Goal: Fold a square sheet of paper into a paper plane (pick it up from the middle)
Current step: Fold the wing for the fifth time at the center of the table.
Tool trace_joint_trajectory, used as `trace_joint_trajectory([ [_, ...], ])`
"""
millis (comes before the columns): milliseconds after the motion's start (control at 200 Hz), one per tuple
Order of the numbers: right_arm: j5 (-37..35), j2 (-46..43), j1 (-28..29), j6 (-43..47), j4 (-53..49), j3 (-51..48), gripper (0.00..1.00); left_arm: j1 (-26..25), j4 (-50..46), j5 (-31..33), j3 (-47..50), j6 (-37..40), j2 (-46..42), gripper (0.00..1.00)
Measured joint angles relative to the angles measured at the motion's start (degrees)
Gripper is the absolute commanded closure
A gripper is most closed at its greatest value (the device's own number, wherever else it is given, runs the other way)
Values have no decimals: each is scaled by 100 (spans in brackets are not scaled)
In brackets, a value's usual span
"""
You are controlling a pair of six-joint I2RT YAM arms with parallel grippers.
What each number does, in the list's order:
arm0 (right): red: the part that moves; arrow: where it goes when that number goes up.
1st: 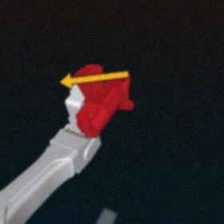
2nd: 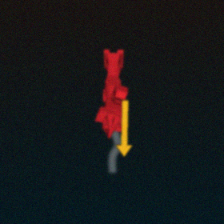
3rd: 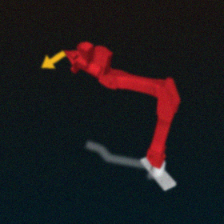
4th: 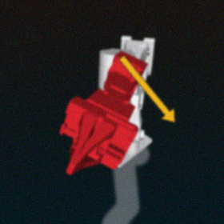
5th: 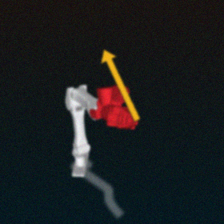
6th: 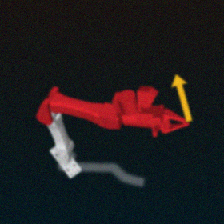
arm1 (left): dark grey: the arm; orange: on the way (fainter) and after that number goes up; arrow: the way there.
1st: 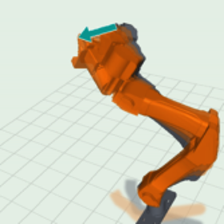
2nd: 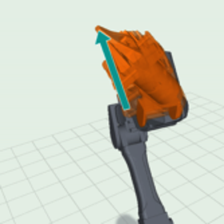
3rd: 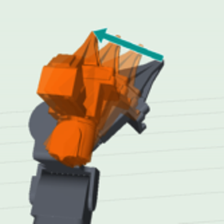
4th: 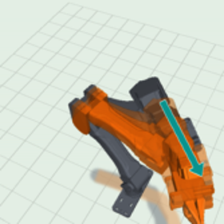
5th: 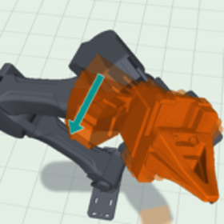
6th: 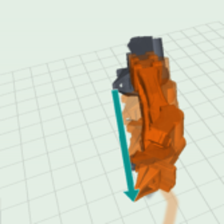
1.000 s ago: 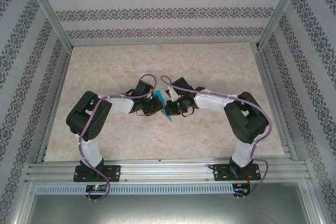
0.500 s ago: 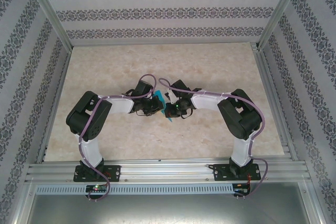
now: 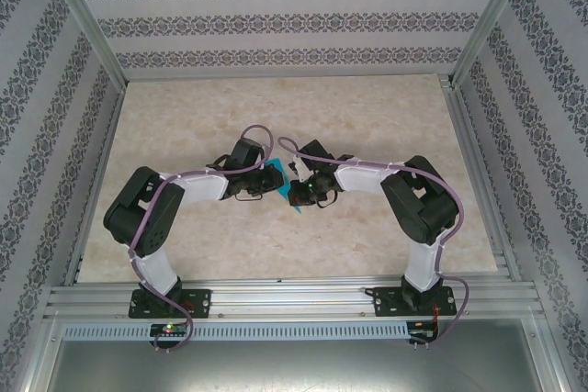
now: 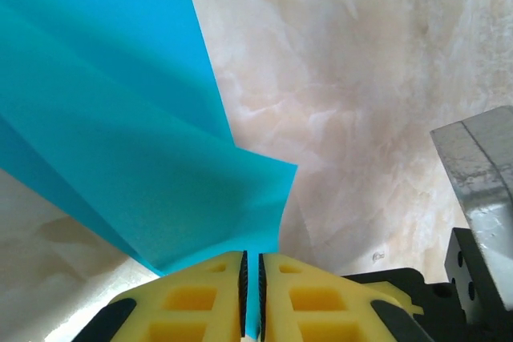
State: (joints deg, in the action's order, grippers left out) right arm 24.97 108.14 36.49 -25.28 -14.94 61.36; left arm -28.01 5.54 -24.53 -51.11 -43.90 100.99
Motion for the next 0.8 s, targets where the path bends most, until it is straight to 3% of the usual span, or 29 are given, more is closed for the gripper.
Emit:
trace_joint_trajectory([
  [799, 15, 13, 0, 68, -4, 2, 100, 269, 96, 337, -114, 105, 442, 83],
])
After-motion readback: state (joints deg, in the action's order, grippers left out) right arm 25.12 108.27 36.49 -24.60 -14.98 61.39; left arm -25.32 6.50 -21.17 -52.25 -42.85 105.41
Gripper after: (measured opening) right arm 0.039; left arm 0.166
